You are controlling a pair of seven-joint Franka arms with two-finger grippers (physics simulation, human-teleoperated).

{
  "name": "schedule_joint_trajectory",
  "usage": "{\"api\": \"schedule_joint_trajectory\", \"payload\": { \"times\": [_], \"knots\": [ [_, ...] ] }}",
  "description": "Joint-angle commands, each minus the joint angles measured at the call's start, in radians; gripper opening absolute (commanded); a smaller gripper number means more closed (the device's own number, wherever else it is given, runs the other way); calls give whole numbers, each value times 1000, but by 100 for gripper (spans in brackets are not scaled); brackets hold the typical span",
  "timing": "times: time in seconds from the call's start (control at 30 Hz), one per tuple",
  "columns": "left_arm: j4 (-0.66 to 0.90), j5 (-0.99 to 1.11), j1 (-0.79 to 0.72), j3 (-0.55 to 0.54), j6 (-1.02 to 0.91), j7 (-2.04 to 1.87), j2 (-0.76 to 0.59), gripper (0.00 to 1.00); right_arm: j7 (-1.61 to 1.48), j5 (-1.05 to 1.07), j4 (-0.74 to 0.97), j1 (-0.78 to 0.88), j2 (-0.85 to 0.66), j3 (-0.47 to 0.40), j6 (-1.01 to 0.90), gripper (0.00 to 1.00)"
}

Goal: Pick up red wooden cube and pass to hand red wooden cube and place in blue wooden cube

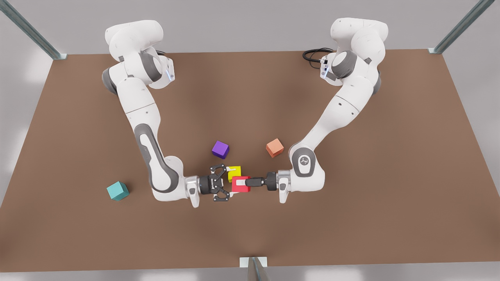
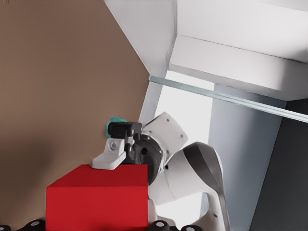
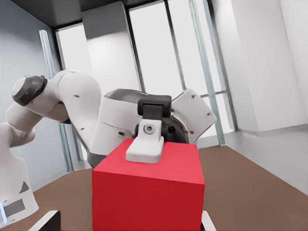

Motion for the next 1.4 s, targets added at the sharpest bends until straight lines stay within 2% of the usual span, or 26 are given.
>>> {"api": "schedule_joint_trajectory", "payload": {
  "times": [0.0,0.33,0.37,0.4,0.63,0.67,0.7,0.9,1.0,1.07,1.1,1.13,1.17,1.2,1.27,1.3,1.33,1.37],
  "knots": [
    [1,-12,0,0,-2,50,-2,64,-316,13,0,2,0,4,10,100],
    [11,-15,-9,0,11,50,0,64,-314,22,11,14,20,55,93,98],
    [11,-15,-9,0,11,50,1,64,-316,22,11,14,21,55,93,67],
    [11,-14,-9,0,11,50,1,64,-316,22,11,14,21,56,93,49],
    [11,-15,-11,0,12,50,5,64,-314,24,6,9,21,64,92,48],
    [11,-14,-11,0,12,50,5,94,-314,24,5,8,21,67,90,48],
    [11,-14,-11,0,12,50,5,100,-314,24,3,6,21,67,89,48],
    [8,1,11,3,2,-7,-14,100,-314,16,0,-18,18,67,70,49],
    [10,146,100,3,-129,-93,-28,100,-311,-44,-15,-112,1,64,-3,49],
    [10,234,149,3,-167,-109,-48,100,-284,-217,-15,-207,-19,55,-48,49],
    [11,354,187,0,-245,-195,-69,100,-167,-410,-17,-285,-40,55,-50,49],
    [11,512,271,0,-464,-209,-104,100,-54,-590,-60,-334,-92,38,-48,49],
    [34,647,320,-3,-616,-206,-106,100,35,-714,-116,-336,-164,-9,-42,49],
    [57,864,342,-11,-735,-209,-162,100,178,-865,-248,-331,-291,-86,-22,50],
    [54,1351,261,-11,-914,-266,-319,100,310,-1238,-337,-331,-399,-131,148,50],
    [54,1468,242,-11,-965,-320,-339,100,331,-1384,-327,-333,-407,-154,230,50],
    [56,1474,247,-10,-966,-324,-339,100,333,-1490,-319,-330,-405,-172,309,50],
    [57,1572,242,-13,-965,-330,-350,100,333,-1553,-308,-328,-393,-203,378,50]
  ]
}}
